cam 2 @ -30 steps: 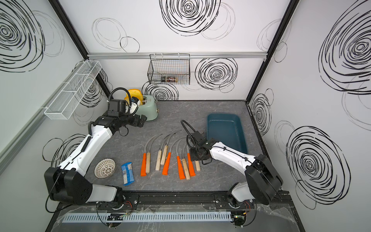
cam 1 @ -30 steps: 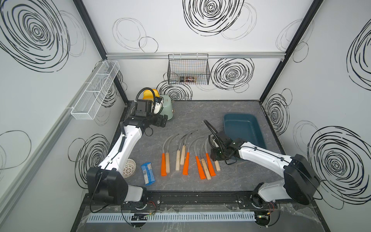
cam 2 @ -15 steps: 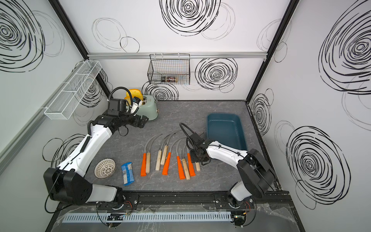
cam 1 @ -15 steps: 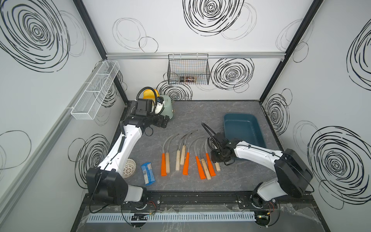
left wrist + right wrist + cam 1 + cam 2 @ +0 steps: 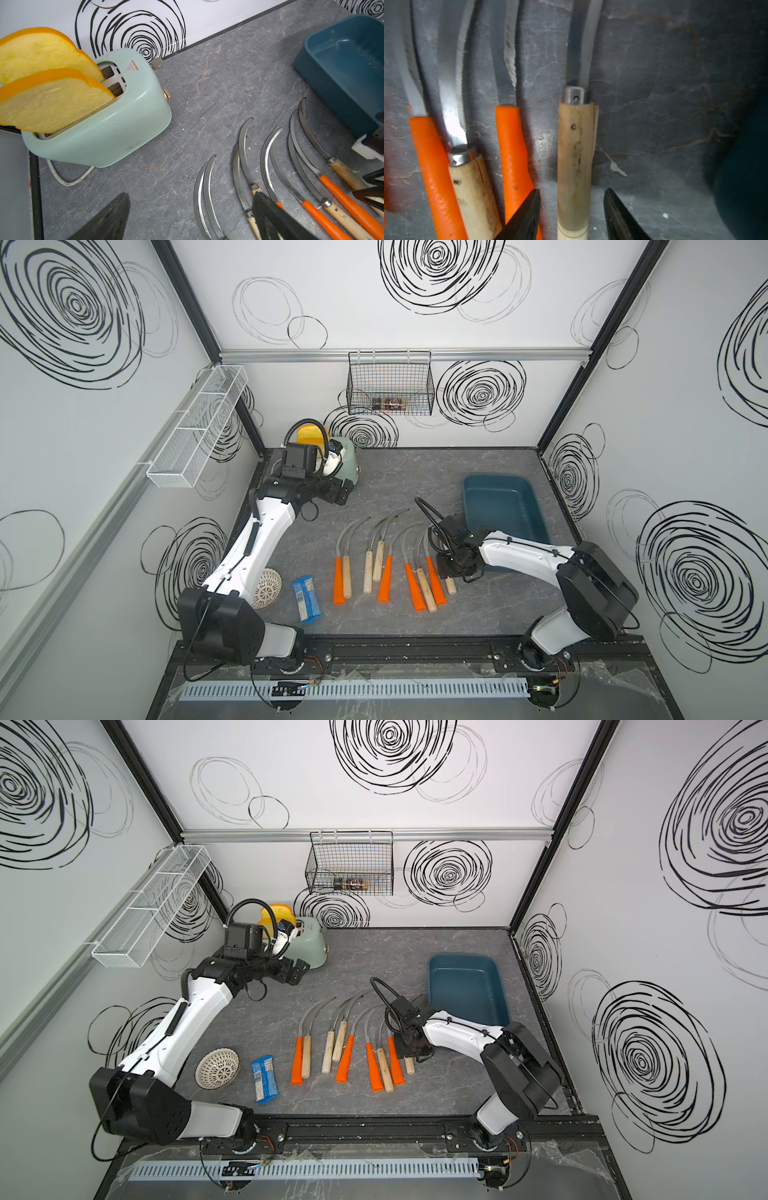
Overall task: Put small sickles into storage boxes
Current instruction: Pick up the sickle at the center of the board.
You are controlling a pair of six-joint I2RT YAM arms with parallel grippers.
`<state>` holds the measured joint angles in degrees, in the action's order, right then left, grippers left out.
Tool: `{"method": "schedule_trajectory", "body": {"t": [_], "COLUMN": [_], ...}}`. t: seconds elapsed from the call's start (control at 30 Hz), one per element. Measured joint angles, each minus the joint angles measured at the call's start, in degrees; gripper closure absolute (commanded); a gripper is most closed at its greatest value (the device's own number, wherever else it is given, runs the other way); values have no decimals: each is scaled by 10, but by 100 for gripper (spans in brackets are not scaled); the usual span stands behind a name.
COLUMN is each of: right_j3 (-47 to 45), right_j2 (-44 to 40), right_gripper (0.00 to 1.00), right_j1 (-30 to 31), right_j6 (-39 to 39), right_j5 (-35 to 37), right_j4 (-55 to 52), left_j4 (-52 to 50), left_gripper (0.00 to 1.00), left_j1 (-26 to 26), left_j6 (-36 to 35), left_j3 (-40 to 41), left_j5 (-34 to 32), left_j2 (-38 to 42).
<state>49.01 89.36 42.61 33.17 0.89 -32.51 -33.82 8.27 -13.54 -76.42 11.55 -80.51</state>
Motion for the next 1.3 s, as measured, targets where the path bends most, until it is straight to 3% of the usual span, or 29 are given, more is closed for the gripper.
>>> {"method": "schedule_trajectory", "body": {"t": [1.3], "right_j3": [9], "right_j2": [30], "right_gripper": [53], "right_j1": [0], "right_j6": [-17], "right_j5": [35], "right_j4": [17], "left_j4": [-9], "left_gripper": [4], "left_j1": [11], "left_j6": [-3], "left_j3": [2], "left_j5": [-2], "left_j2": [5]}}
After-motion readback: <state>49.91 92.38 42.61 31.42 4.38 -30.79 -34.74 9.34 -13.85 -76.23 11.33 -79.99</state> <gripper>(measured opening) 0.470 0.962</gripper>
